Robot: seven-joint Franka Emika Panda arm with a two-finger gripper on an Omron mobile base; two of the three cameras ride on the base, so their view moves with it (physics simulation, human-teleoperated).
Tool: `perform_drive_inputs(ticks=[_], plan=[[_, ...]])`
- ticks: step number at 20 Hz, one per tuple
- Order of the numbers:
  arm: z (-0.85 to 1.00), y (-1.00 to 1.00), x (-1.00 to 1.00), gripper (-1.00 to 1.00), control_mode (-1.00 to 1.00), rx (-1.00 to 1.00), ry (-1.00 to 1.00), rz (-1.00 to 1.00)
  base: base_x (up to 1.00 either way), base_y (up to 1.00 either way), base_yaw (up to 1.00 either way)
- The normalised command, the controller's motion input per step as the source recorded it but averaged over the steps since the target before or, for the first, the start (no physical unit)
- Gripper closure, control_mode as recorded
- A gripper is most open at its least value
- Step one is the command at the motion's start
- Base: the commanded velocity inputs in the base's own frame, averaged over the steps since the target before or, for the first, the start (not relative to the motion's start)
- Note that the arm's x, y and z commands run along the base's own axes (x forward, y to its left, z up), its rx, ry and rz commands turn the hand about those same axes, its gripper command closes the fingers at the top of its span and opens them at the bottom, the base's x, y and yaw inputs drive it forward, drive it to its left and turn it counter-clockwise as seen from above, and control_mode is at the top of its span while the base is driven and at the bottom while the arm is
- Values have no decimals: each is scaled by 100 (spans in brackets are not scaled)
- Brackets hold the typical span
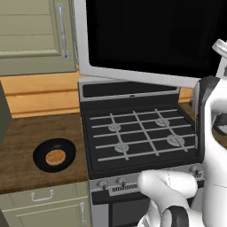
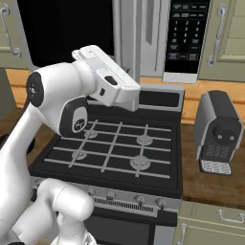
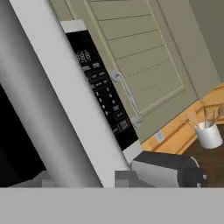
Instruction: Open the microwave, place the bowl with waffle inside the microwave, then close the microwave door and turn it on.
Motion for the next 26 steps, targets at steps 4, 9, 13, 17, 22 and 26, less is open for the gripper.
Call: perform_drive_inputs(ticks=[4,9,13,17,22,26], plan=[[-12,3,-100,100,-100,-12,0,-8,0,0,0],[-23,23,-100,100,-100,-15,0,-1,0,0,0],[-23,54,-100,100,-100,-19,0,-1,0,0,0],[-18,72,-100,100,-100,-20,0,-7,0,0,0],[-28,73,-91,100,-100,-19,2,-9,0,0,0],[-10,24,-2,-100,-100,-3,3,-9,0,0,0]])
